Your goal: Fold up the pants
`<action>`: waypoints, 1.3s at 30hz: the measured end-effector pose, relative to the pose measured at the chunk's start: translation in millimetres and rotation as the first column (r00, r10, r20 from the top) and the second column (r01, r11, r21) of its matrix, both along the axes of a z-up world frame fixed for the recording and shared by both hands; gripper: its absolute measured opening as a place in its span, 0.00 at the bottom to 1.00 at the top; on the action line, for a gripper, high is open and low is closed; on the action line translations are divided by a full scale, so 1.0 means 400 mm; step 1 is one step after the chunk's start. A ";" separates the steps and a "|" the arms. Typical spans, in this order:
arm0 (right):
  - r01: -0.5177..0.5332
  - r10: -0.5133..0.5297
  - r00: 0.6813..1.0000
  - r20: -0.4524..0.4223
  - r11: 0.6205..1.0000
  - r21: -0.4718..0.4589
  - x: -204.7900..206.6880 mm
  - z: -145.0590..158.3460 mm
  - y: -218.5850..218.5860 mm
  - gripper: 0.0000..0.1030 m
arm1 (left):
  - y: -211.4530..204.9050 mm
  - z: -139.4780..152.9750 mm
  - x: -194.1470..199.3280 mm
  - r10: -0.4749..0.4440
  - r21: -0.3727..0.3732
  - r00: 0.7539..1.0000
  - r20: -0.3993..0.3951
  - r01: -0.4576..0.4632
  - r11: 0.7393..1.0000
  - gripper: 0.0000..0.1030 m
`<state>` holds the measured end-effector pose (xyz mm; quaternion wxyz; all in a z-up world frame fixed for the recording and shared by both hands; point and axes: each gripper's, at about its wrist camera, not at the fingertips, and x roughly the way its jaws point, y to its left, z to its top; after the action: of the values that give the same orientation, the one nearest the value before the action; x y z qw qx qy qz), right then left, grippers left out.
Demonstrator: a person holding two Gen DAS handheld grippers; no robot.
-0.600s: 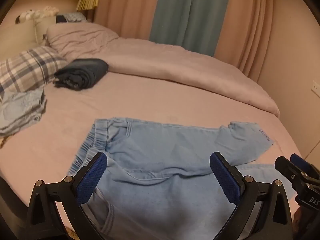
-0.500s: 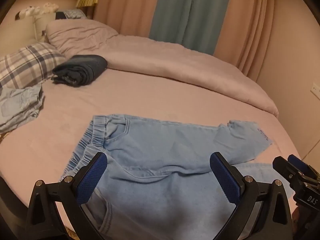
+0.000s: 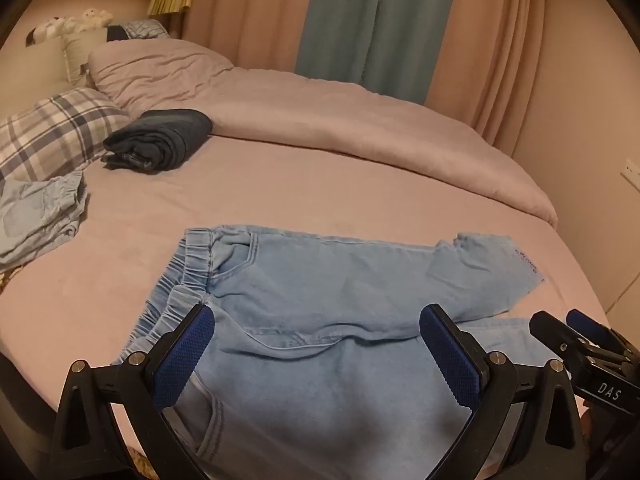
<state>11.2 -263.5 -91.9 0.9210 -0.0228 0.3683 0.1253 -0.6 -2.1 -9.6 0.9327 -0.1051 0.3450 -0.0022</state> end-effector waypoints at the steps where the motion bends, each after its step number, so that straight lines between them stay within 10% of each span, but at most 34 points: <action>1: -0.002 0.002 1.000 0.000 1.000 0.000 0.001 -0.001 -0.001 1.00 | -0.002 -0.012 0.002 -0.007 0.006 1.000 0.002 0.007 1.000 0.99; 39: 0.051 -0.051 0.998 -0.025 0.999 -0.004 0.002 -0.006 -0.017 1.00 | -0.026 -0.037 0.016 -0.059 -0.019 0.997 -0.053 0.058 0.998 0.99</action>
<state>12.2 -270.4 -94.3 0.9191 -0.0134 0.3807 0.1012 5.7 -12.4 -24.4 0.9217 -0.1032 0.3726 -0.0296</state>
